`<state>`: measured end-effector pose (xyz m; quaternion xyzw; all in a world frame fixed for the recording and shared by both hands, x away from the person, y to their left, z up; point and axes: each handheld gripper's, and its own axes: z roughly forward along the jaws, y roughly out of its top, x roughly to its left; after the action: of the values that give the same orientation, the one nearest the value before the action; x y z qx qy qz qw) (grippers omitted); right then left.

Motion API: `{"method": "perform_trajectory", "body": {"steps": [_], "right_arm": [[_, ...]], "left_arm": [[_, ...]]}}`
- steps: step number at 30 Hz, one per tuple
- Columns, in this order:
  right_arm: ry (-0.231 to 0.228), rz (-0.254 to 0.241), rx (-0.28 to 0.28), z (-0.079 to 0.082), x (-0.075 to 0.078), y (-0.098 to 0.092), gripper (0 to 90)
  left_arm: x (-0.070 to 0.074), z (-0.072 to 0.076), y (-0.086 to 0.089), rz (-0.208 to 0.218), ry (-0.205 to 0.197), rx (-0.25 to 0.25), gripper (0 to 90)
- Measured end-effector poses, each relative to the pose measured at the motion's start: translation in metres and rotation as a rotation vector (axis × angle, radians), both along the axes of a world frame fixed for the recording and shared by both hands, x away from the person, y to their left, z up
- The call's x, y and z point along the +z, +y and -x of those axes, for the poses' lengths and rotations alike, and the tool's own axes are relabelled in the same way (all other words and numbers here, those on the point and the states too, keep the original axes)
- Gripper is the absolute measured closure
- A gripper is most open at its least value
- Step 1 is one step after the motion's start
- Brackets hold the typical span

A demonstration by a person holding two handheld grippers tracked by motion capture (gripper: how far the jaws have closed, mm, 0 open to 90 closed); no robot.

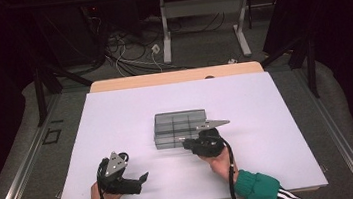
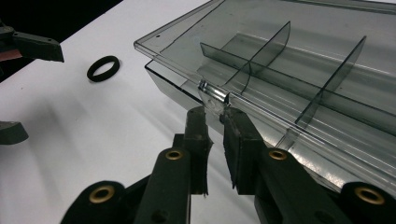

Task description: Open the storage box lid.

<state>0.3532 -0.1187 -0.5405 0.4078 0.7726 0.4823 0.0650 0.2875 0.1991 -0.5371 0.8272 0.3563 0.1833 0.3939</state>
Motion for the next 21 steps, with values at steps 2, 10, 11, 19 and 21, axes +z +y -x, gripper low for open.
{"method": "perform_trajectory", "body": {"steps": [2, 10, 11, 19, 21], "right_arm": [[0.003, -0.001, -0.002, 0.000, 0.000, 0.000, 81.8], [0.004, 0.010, -0.014, -0.001, 0.000, -0.001, 86.2], [0.005, 0.011, -0.013, -0.001, 0.000, -0.001, 86.2], [-0.003, 0.009, -0.010, -0.001, 0.000, -0.001, 86.6], [-0.001, 0.015, -0.009, -0.001, 0.000, -0.001, 86.6]], "left_arm": [[-0.001, -0.003, -0.001, 0.002, -0.003, 0.014, 0.0], [0.000, -0.015, -0.013, 0.009, -0.007, 0.039, 0.0], [0.001, -0.016, -0.015, 0.003, -0.002, 0.034, 0.0], [0.000, -0.028, -0.032, -0.005, -0.007, 0.049, 0.0], [0.001, -0.030, -0.035, 0.007, -0.019, 0.061, 0.0]]}}
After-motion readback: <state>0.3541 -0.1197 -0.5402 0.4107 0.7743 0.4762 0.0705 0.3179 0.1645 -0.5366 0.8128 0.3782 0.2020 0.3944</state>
